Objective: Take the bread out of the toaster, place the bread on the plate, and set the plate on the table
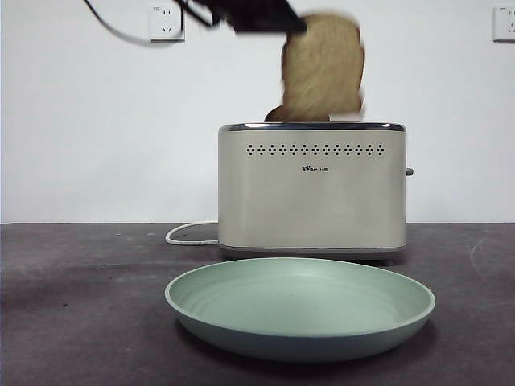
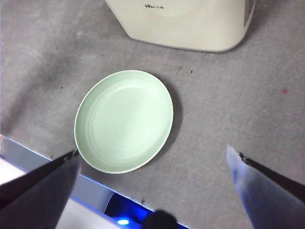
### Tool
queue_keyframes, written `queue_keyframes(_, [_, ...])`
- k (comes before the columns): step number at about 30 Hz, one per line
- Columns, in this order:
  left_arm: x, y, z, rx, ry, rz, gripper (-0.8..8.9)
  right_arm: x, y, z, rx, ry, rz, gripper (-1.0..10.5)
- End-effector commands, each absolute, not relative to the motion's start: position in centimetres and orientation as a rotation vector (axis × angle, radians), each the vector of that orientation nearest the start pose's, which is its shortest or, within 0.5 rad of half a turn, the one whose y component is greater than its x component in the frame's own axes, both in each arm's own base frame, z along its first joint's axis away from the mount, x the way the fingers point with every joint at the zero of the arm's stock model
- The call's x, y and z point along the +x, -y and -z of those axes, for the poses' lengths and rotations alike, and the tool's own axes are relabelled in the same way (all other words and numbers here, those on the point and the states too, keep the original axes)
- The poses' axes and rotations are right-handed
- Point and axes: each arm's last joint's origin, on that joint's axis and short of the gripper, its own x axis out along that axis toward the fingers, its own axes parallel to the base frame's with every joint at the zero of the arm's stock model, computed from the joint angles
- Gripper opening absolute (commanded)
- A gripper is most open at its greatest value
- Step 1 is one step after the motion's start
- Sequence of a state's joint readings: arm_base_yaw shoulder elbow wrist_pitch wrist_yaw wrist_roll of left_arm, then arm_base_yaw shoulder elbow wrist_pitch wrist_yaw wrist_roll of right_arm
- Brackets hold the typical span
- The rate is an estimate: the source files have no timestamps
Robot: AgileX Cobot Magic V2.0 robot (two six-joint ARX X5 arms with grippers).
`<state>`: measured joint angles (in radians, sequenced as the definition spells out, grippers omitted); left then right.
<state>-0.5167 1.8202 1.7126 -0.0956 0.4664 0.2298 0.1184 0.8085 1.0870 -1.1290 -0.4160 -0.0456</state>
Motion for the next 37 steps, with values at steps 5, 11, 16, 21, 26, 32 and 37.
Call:
queue_keyframes(5, [31.9, 19.5, -44.8, 0.201, 0.084, 0.984, -0.08, 12.7, -2.7, -34.6, 0.081, -0.861, -0.524, 5.7])
queue_keyframes(11, [26.9, 16.6, -48.4, 0.206, 0.075, 0.949, -0.06, 14.3, -2.9, -34.3, 0.086, -0.862, -0.523, 5.6])
queue_keyframes(16, [22.3, 13.8, -50.5, 0.243, 0.054, 0.883, -0.05, 16.4, -3.2, -33.2, 0.098, -0.939, -0.521, 5.6])
queue_keyframes(21, [18.3, 11.5, -51.3, 0.258, -0.005, 0.873, -0.05, 19.2, -3.6, -31.5, 0.111, -1.022, -0.52, 5.6])
queue_keyframes(26, [15.7, 9.9, -50.9, 0.299, -0.109, 0.853, -0.05, 21.9, -4.4, -29.2, 0.113, -1.12, -0.533, 5.6])
queue_keyframes(32, [13.7, 8.7, -50.5, 0.317, -0.177, 0.839, -0.05, 24.6, -6.3, -26.2, 0.092, -1.215, -0.572, 5.3])
queue_keyframes(37, [12.8, 8.2, -48.9, 0.32, -0.232, 0.845, -0.04, 26.0, -7.9, -24.0, 0.068, -1.275, -0.608, 5.0])
